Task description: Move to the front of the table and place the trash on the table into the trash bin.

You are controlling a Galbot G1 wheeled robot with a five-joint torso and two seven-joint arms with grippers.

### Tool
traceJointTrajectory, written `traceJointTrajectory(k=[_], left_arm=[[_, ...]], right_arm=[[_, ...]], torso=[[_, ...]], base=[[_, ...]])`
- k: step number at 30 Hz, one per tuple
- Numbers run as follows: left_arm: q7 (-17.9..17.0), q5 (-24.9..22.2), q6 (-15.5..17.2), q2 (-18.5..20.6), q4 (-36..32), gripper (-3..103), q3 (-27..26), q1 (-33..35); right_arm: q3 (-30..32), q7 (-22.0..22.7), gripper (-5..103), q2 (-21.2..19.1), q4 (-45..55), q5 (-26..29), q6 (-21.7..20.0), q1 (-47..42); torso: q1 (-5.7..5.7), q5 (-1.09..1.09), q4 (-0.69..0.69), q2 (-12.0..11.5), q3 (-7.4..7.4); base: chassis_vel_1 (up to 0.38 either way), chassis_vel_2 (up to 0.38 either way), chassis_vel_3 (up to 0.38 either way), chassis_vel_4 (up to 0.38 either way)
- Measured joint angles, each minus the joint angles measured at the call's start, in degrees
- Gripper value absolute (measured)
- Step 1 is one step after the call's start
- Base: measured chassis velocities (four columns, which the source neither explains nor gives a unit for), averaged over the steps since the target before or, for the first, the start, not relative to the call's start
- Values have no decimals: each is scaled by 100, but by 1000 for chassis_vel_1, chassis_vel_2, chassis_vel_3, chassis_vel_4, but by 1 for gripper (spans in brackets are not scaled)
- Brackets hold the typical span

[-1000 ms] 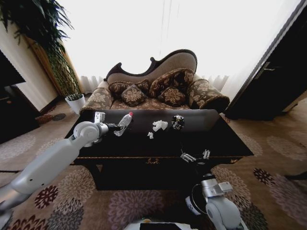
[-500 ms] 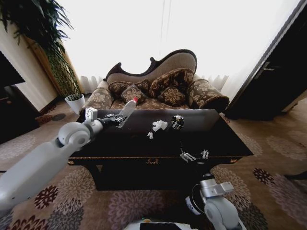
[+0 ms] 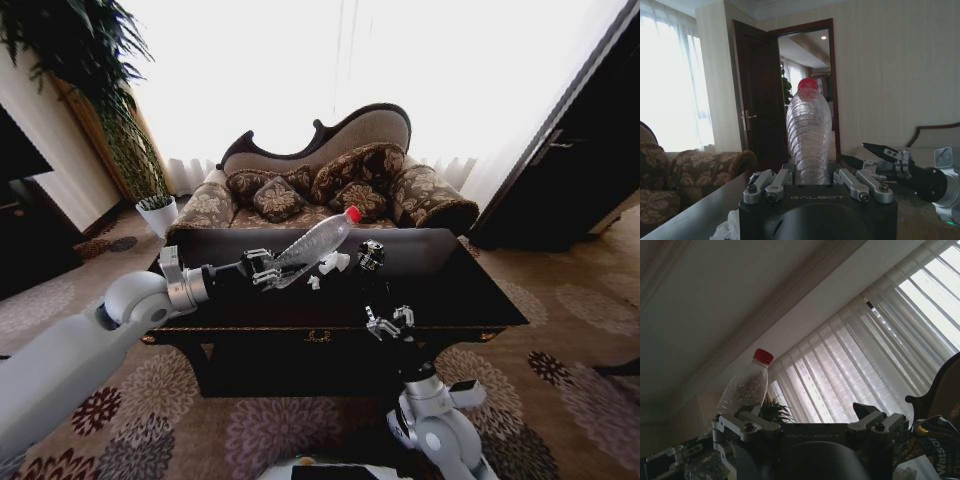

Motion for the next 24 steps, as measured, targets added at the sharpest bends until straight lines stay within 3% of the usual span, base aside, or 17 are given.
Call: traceJointTrajectory(k=[10,19,24], left_arm=[[532,-34,-40,43,-24,30,-126,222],[696,158,-5,85,-49,30,44,265],[712,215,7,101,-151,30,79,308]], right_arm=[[-66,-507,100,-28,31,662,164,66],[-79,-764,100,-3,360,644,229,-38],[-235,-798,100,59,485,270,260,-76]], torso=[[0,0,0,0,0],[0,0,0,-1,0],[0,1,0,-1,0]], base=[[0,0,0,0],[0,0,0,0],[0,0,0,0]])
